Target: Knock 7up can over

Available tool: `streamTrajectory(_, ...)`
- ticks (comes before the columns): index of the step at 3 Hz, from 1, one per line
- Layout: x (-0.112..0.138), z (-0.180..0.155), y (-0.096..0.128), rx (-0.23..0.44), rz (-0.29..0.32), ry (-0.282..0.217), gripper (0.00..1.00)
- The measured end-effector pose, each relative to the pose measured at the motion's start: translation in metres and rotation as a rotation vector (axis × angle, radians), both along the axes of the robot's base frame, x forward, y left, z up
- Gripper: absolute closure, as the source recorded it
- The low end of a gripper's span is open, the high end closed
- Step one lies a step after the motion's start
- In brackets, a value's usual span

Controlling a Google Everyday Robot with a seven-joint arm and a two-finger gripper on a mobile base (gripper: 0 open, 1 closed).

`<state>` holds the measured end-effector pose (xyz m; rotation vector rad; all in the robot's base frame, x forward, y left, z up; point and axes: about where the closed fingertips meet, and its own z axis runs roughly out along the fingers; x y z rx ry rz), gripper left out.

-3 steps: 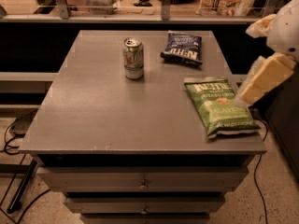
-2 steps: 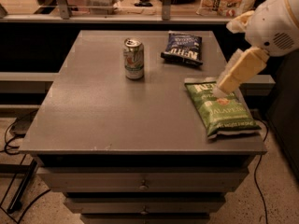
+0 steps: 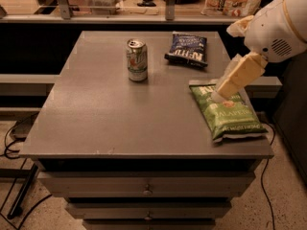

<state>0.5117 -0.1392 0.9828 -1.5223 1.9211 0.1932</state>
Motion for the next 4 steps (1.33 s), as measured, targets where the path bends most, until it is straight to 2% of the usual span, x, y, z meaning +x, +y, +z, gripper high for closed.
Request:
streamTrajectory(2, 0.041, -0.032, 0.059, 0.113, 0.051, -0.003, 0.0)
streamTrajectory(3, 0.064, -0.045, 0.078, 0.197, 0.036, -0.004, 0.0)
streamTrajectory(4, 0.089, -0.054, 0.102, 0.319, 0.03, -0.004, 0.0)
